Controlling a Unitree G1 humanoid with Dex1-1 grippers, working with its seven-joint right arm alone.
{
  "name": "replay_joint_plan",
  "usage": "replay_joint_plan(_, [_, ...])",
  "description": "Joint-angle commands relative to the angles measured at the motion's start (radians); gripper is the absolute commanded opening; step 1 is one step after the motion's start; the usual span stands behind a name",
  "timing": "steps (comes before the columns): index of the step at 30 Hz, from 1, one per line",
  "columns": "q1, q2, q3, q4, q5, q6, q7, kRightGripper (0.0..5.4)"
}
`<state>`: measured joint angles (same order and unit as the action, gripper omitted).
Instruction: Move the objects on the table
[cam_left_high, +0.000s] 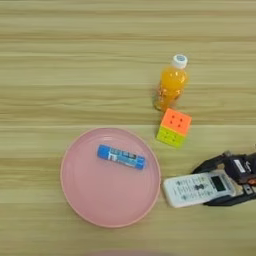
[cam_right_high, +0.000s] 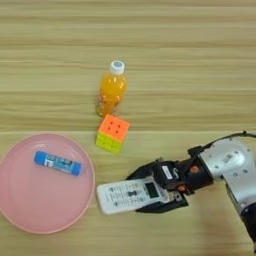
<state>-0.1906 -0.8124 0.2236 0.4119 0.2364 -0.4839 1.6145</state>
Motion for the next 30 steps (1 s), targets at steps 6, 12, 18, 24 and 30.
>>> replay_joint_plan(6, [-0.104,-0.005,-0.158,-0.116,0.157,0.168,-0.054,2.9])
replay_joint_plan(12, [-0.161,-0.001,-0.228,-0.083,0.136,0.19,-0.119,2.9])
replay_joint_plan(18, [-0.235,-0.011,-0.283,0.022,0.103,0.185,-0.175,2.9])
replay_joint_plan(24, [-0.312,-0.01,-0.307,0.159,0.06,0.164,-0.21,2.9])
replay_joint_plan(30, [-0.37,-0.012,-0.302,0.309,-0.007,0.103,-0.228,2.9])
